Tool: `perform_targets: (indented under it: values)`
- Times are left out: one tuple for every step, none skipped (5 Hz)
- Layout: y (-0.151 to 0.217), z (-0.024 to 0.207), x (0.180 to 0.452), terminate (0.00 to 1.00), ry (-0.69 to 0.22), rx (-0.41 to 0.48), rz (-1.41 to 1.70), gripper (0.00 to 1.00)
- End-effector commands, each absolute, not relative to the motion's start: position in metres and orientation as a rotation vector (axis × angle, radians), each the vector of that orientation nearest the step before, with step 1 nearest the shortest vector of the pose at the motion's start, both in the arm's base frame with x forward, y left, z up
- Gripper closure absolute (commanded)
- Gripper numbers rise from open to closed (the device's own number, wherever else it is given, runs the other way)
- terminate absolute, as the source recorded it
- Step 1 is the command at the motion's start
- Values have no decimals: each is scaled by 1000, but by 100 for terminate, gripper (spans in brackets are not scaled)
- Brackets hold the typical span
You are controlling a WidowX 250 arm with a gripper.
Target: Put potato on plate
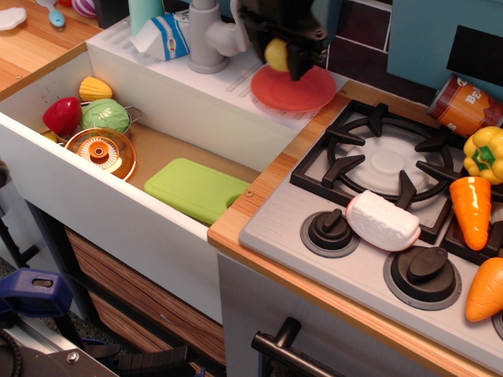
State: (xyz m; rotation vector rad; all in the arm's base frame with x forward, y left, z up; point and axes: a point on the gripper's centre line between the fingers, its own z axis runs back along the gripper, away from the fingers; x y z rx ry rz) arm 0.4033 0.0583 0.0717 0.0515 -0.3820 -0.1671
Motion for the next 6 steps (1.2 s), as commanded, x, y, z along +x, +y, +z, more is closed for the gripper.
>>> perform_targets:
  values:
    - [64,73,427,0,-444,43,-213,100]
    - [69,66,436,0,-477,56,-259,100]
    - [67,64,453,0,-477,10,-306,0]
    - [67,64,453,0,-477,10,-306,0]
    - [67,64,453,0,-477,10,-306,0]
    - [67,64,453,100,-477,10,-306,0]
